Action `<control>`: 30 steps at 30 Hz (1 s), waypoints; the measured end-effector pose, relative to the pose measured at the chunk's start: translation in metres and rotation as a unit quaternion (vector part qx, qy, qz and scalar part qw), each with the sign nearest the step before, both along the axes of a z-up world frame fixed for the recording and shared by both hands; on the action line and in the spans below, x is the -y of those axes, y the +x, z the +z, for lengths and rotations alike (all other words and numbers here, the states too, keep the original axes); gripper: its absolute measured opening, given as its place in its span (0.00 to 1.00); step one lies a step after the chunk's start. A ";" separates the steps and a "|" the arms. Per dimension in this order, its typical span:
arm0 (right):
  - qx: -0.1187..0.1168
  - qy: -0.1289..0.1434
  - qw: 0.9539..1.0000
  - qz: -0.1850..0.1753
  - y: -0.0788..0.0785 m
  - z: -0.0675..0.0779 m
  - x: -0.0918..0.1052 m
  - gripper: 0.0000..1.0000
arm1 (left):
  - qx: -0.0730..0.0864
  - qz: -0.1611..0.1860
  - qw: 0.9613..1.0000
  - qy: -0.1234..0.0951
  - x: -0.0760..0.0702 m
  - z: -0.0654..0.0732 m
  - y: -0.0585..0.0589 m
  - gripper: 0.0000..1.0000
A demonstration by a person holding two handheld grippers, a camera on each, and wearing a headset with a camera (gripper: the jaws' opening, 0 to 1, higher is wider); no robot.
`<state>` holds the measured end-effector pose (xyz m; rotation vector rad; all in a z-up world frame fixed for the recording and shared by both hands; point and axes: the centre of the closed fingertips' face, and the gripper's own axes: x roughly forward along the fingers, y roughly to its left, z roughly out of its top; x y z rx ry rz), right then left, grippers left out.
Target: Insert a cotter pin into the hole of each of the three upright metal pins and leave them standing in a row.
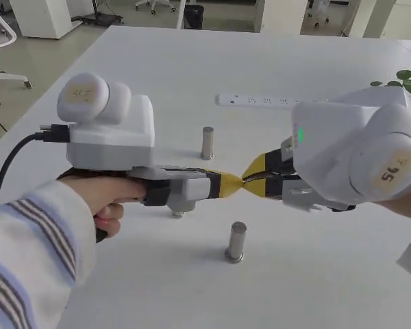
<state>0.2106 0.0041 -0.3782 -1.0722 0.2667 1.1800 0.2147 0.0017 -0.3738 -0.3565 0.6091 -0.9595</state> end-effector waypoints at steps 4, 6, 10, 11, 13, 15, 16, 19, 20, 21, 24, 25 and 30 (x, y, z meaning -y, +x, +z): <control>0.004 0.005 1.000 0.001 -0.001 0.002 0.000 0.00 | -0.006 0.004 1.000 -0.011 -0.001 0.002 0.000 0.00; -0.002 0.006 1.000 0.001 -0.002 0.002 0.001 0.00 | -0.007 0.001 1.000 -0.011 0.000 0.002 -0.001 0.00; -0.013 -0.003 1.000 0.017 -0.007 -0.003 0.000 0.00 | -0.024 -0.002 1.000 -0.006 0.001 -0.003 -0.006 0.00; -0.015 -0.002 1.000 0.014 -0.007 -0.004 0.000 0.00 | -0.025 -0.003 1.000 -0.005 0.001 -0.004 -0.006 0.00; -0.021 -0.003 1.000 0.019 -0.010 -0.007 0.000 0.00 | -0.022 -0.010 1.000 0.008 0.001 -0.008 -0.010 0.00; -0.020 -0.004 1.000 0.020 -0.012 -0.010 0.000 0.00 | -0.021 -0.014 1.000 0.010 0.002 -0.007 -0.012 0.00; -0.015 -0.007 1.000 0.021 -0.012 -0.011 0.001 0.00 | -0.019 -0.018 1.000 0.006 0.003 -0.005 -0.013 0.00; -0.009 -0.009 1.000 0.019 -0.010 -0.010 0.002 0.03 | -0.013 -0.022 1.000 0.009 0.004 -0.004 -0.014 0.00; -0.009 -0.009 1.000 0.018 -0.010 -0.010 0.002 0.04 | -0.010 -0.022 1.000 0.014 0.004 -0.005 -0.014 0.00; -0.010 -0.007 1.000 0.017 -0.009 -0.009 0.002 0.04 | -0.009 -0.022 0.999 0.022 0.003 -0.007 -0.014 0.00; -0.012 -0.004 1.000 0.014 -0.008 -0.007 0.003 0.09 | 0.007 -0.032 0.998 0.051 0.001 -0.010 -0.016 0.00; -0.017 -0.004 1.000 0.014 -0.009 -0.008 0.004 0.09 | 0.008 -0.032 0.998 0.050 0.001 -0.010 -0.017 0.00; -0.044 0.003 0.999 0.003 -0.010 -0.012 0.008 0.09 | 0.014 -0.034 0.998 0.052 -0.002 -0.010 -0.018 0.00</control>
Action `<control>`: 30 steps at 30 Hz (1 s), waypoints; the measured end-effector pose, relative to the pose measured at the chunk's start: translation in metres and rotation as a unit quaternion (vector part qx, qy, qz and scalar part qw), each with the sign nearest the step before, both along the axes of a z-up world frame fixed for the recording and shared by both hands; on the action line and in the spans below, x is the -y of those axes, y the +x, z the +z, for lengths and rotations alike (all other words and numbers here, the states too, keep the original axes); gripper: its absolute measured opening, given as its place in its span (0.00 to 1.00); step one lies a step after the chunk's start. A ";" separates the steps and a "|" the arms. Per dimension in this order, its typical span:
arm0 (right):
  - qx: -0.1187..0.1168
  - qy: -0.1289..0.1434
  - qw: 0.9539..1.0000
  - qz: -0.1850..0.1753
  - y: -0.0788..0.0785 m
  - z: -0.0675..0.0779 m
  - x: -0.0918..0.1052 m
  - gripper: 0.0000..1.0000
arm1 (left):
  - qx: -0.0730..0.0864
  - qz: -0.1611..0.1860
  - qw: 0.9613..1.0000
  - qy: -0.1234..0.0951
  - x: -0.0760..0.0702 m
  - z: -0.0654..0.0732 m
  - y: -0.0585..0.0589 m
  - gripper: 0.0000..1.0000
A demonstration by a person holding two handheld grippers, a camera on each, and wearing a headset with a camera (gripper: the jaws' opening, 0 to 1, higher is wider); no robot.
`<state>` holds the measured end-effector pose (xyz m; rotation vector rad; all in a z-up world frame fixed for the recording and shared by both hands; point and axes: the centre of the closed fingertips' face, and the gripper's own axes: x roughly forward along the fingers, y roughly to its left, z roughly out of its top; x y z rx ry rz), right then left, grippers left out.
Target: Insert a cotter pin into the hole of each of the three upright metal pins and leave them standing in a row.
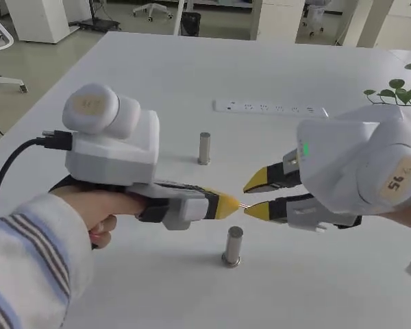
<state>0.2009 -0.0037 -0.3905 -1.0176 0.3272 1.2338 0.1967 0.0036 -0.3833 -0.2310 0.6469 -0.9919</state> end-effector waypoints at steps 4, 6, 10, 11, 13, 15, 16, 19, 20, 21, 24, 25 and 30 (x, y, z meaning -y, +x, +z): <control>-0.027 0.024 0.999 -0.012 -0.001 0.001 0.001 0.09 | 0.015 -0.010 1.000 0.003 -0.001 0.002 -0.002 0.00; -0.043 0.033 0.998 -0.014 -0.003 0.000 0.001 0.09 | 0.033 -0.005 0.999 0.012 -0.004 0.004 0.001 0.00; -0.066 0.045 0.997 -0.019 -0.006 -0.001 0.005 0.10 | 0.053 -0.010 0.999 0.009 -0.007 0.009 0.001 0.00; -0.070 0.046 0.996 -0.022 -0.006 -0.001 0.006 0.10 | 0.058 -0.013 0.998 0.008 -0.007 0.011 0.001 0.00; -0.078 0.055 0.995 -0.026 -0.007 -0.001 0.008 0.10 | 0.068 -0.018 0.998 0.010 -0.007 0.012 0.001 0.00; -0.090 0.065 0.993 -0.029 -0.006 -0.001 0.009 0.10 | 0.077 -0.022 0.997 0.011 -0.008 0.014 0.001 0.00; -0.094 0.070 0.993 -0.030 -0.005 -0.001 0.009 0.10 | 0.084 -0.025 0.996 0.010 -0.008 0.015 0.000 0.00; -0.114 0.085 0.989 -0.033 -0.007 0.000 0.009 0.10 | 0.114 -0.042 0.992 0.015 -0.006 0.019 -0.002 0.00; -0.118 0.089 0.988 -0.035 -0.007 0.000 0.009 0.10 | 0.121 -0.046 0.991 0.017 -0.005 0.019 -0.002 0.00; -0.128 0.094 0.987 -0.037 -0.008 0.000 0.010 0.10 | 0.137 -0.054 0.989 0.021 -0.004 0.020 -0.002 0.00; -0.141 0.107 0.983 -0.042 -0.009 0.001 0.009 0.12 | 0.174 -0.074 0.981 0.033 -0.003 0.022 -0.004 0.00; -0.144 0.110 0.982 -0.044 -0.008 0.002 0.010 0.12 | 0.177 -0.077 0.981 0.034 -0.002 0.022 -0.006 0.00; -0.160 0.123 0.978 -0.045 -0.012 0.003 0.007 0.12 | 0.187 -0.095 0.977 0.046 0.000 0.022 -0.011 0.00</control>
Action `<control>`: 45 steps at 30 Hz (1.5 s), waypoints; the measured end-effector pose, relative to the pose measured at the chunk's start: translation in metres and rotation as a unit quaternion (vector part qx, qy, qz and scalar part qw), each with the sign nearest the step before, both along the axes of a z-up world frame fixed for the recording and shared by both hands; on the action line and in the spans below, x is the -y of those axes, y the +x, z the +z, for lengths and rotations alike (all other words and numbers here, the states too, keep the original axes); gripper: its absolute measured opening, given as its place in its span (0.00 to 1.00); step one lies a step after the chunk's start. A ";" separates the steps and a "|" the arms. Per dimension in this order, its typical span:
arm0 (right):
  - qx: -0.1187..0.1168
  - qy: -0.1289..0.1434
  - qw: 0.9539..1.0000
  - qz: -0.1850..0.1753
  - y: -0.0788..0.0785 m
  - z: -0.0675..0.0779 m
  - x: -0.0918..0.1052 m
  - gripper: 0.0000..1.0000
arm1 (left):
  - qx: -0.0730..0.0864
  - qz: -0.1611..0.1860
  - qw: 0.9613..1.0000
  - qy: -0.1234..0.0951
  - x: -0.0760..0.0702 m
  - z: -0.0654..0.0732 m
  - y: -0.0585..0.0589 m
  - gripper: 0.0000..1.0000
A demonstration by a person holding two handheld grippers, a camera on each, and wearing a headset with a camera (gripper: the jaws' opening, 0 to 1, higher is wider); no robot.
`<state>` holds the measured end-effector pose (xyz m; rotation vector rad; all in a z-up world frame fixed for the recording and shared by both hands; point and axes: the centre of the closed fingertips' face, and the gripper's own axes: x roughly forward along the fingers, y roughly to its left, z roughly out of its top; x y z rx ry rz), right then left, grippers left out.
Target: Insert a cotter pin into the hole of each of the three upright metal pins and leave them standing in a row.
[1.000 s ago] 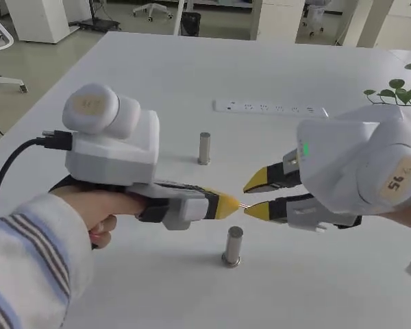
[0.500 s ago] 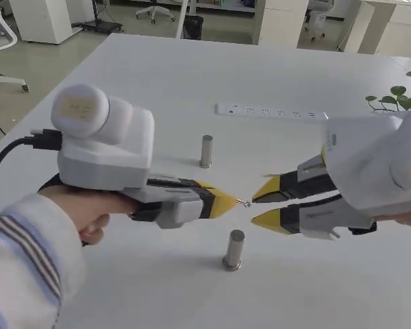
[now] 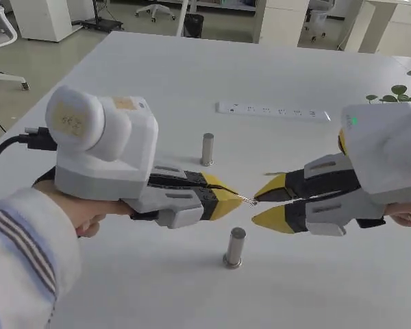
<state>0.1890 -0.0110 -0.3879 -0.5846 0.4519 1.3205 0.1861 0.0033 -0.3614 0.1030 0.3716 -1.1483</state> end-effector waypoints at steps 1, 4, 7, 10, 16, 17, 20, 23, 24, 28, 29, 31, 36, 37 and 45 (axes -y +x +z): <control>-0.004 0.002 1.000 0.001 -0.002 0.000 -0.001 0.12 | 0.004 -0.004 1.000 0.003 0.000 0.000 -0.001 0.00; -0.013 0.007 1.000 0.001 -0.005 -0.001 -0.004 0.12 | 0.014 -0.015 1.000 0.005 0.002 0.001 -0.003 0.00; -0.016 0.006 1.000 0.004 -0.008 -0.003 -0.005 0.12 | 0.021 -0.023 0.999 0.010 0.003 0.001 -0.004 0.00; -0.023 0.011 1.000 0.004 -0.011 -0.003 -0.007 0.11 | 0.025 -0.032 0.999 0.016 0.004 0.000 -0.007 0.00; -0.034 0.014 0.999 0.005 -0.015 -0.006 -0.008 0.07 | 0.037 -0.048 0.998 0.016 0.006 0.002 -0.011 0.00; -0.035 0.016 0.999 0.006 -0.015 -0.005 -0.008 0.06 | 0.037 -0.049 0.998 0.016 0.007 0.002 -0.011 0.00; -0.027 0.016 0.999 0.007 -0.014 -0.005 -0.008 0.03 | 0.041 -0.055 0.997 0.020 0.007 0.002 -0.012 0.00; -0.030 0.017 0.999 0.004 -0.013 -0.006 -0.008 0.02 | 0.041 -0.058 0.997 0.021 0.007 0.001 -0.012 0.00; -0.032 0.019 0.999 0.005 -0.014 -0.006 -0.008 0.01 | 0.041 -0.059 0.997 0.021 0.007 0.001 -0.013 0.00; -0.037 0.019 0.999 0.009 -0.016 -0.007 -0.009 0.00 | 0.039 -0.061 0.997 0.022 0.007 -0.001 -0.014 0.00; -0.038 0.019 0.999 0.009 -0.016 -0.008 -0.009 0.00 | 0.040 -0.062 0.997 0.023 0.007 -0.002 -0.014 0.00; -0.042 0.020 0.999 0.008 -0.017 -0.008 -0.008 0.00 | 0.041 -0.064 0.997 0.027 0.007 -0.003 -0.015 0.00; -0.042 0.021 0.999 0.014 -0.020 -0.005 -0.006 0.00 | 0.059 -0.076 0.994 0.045 0.007 -0.006 -0.018 0.00; -0.042 0.019 0.999 0.017 -0.021 -0.005 -0.006 0.00 | 0.059 -0.078 0.994 0.048 0.007 -0.007 -0.018 0.00; -0.042 0.004 0.999 0.031 -0.027 -0.005 -0.002 0.00 | 0.069 -0.097 0.991 0.057 0.010 -0.010 -0.023 0.00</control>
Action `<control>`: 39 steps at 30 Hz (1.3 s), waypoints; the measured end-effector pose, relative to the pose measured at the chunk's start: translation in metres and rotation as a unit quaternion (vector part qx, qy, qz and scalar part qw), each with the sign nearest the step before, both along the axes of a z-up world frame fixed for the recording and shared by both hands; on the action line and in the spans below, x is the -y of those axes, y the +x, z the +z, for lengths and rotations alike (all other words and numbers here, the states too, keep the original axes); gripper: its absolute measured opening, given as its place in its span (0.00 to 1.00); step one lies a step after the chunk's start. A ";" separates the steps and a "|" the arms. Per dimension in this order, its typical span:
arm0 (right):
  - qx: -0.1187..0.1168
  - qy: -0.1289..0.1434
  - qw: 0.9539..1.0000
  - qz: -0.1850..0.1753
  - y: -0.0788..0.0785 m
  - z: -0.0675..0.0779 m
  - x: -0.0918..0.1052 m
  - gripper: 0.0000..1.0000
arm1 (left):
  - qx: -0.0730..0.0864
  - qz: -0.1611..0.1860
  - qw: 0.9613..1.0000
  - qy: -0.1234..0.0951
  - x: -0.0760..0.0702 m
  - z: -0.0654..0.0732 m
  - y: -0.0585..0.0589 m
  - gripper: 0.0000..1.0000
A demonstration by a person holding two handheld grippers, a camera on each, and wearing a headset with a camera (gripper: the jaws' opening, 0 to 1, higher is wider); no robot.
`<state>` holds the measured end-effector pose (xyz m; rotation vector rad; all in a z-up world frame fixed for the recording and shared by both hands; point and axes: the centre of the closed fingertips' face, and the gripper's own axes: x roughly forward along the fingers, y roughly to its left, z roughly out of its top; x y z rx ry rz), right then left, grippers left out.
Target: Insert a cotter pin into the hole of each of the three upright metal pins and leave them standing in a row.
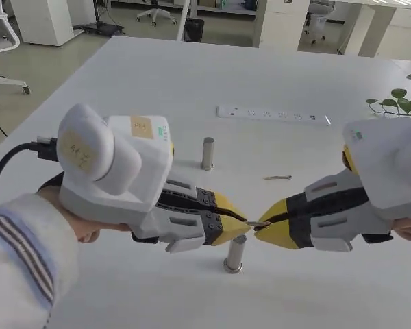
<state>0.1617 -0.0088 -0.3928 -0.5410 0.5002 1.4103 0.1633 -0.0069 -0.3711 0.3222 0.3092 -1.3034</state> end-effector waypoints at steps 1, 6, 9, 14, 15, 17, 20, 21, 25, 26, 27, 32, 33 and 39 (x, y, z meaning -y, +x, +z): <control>-0.003 -0.003 1.000 0.003 -0.002 0.000 0.001 0.00 | 0.003 -0.006 1.000 0.003 0.001 -0.001 -0.002 0.00; -0.014 -0.007 1.000 0.014 -0.010 -0.002 0.003 0.00 | 0.008 -0.029 0.999 0.022 0.003 -0.007 -0.008 0.00; -0.023 -0.003 1.000 0.009 -0.012 0.000 0.004 0.00 | 0.010 -0.031 0.999 0.024 0.004 -0.007 -0.008 0.00; -0.026 0.004 1.000 0.010 -0.014 0.003 0.005 0.00 | 0.005 -0.026 1.000 0.016 0.005 -0.005 -0.007 0.00; -0.026 0.003 1.000 0.010 -0.014 0.003 0.005 0.00 | 0.002 -0.023 1.000 0.015 0.005 -0.005 -0.007 0.01; -0.022 0.003 1.000 0.009 -0.013 0.003 0.005 0.00 | 0.000 -0.022 1.000 0.015 0.005 -0.005 -0.006 0.01; -0.019 0.003 1.000 0.011 -0.013 0.001 0.005 0.00 | 0.003 -0.025 1.000 0.016 0.005 -0.006 -0.006 0.01; -0.018 0.003 1.000 0.011 -0.014 0.001 0.005 0.00 | 0.003 -0.025 1.000 0.016 0.004 -0.007 -0.006 0.02; -0.015 0.001 1.000 0.002 -0.012 -0.001 0.008 0.00 | 0.002 -0.015 1.000 0.023 0.001 -0.013 -0.001 0.12; -0.016 0.001 1.000 0.000 -0.012 -0.002 0.009 0.00 | 0.002 -0.014 1.000 0.024 0.001 -0.014 -0.001 0.16; -0.018 0.001 1.000 -0.005 -0.011 -0.003 0.011 0.00 | 0.002 -0.011 1.000 0.025 0.000 -0.015 0.001 0.18; -0.019 -0.007 1.000 -0.023 -0.006 -0.010 0.020 0.00 | -0.001 -0.001 0.999 0.034 -0.002 -0.021 0.006 0.18; -0.020 -0.009 0.999 -0.026 -0.006 -0.012 0.021 0.00 | -0.001 0.002 0.999 0.037 -0.002 -0.023 0.008 0.18; -0.024 -0.021 0.998 -0.049 0.000 -0.024 0.031 0.00 | -0.006 0.006 0.998 0.055 -0.003 -0.032 0.013 0.19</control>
